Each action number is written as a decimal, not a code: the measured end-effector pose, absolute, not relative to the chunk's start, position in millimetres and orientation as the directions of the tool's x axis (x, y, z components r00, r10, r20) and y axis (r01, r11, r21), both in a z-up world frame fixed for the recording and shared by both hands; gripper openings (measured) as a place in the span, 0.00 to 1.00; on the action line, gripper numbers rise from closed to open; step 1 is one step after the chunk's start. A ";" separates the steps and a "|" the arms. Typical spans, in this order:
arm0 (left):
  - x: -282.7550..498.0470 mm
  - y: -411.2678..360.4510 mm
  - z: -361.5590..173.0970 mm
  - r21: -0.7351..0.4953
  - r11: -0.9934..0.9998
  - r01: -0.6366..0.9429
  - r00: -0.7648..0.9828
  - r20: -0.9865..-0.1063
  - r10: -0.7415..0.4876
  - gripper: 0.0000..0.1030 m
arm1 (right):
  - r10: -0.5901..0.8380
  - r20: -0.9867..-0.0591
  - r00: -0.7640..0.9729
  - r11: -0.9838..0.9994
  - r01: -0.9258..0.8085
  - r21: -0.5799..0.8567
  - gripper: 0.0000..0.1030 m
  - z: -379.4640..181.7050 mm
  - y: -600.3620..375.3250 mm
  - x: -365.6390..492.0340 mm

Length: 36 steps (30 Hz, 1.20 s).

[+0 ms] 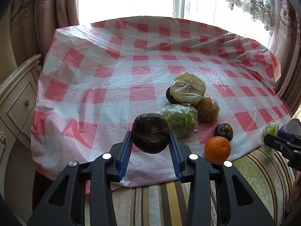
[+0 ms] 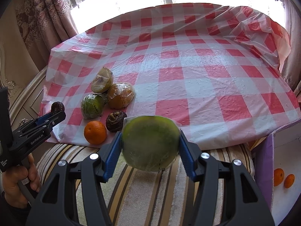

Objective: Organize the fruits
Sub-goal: 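Carry the dark fruit and wrapped green fruit toward the white box with both tools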

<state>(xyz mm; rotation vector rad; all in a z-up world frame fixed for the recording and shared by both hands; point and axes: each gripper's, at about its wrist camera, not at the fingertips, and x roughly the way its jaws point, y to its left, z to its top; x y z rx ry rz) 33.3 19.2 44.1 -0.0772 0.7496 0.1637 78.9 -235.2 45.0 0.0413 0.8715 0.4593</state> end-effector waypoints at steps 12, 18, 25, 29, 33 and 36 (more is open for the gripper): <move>33.3 -4.4 50.2 -0.012 0.992 -0.126 0.731 -0.677 0.085 0.36 | 0.385 -0.713 0.586 0.916 -0.338 0.216 0.57 55.2 -257.8 78.8; 34.7 -21.4 52.8 -0.008 0.997 -0.083 0.735 -0.675 0.055 0.36 | 0.370 -0.701 0.610 0.925 -0.315 0.214 0.57 64.0 -275.1 77.8; 36.8 -50.8 56.3 0.008 1.000 -0.018 0.740 -0.672 0.018 0.36 | 0.336 -0.694 0.637 0.940 -0.271 0.206 0.57 70.5 -301.0 76.2; 37.2 -64.5 57.5 0.017 1.000 0.009 0.739 -0.673 0.005 0.36 | 0.312 -0.696 0.646 0.949 -0.241 0.202 0.57 69.5 -316.3 75.6; 39.2 -76.0 58.0 0.024 0.999 0.034 0.738 -0.675 -0.009 0.36 | 0.289 -0.696 0.657 0.957 -0.211 0.199 0.57 68.6 -330.9 74.2; 39.7 -84.9 58.7 0.030 0.998 0.056 0.737 -0.675 -0.021 0.36 | 0.269 -0.694 0.668 0.963 -0.184 0.196 0.57 69.3 -343.1 72.9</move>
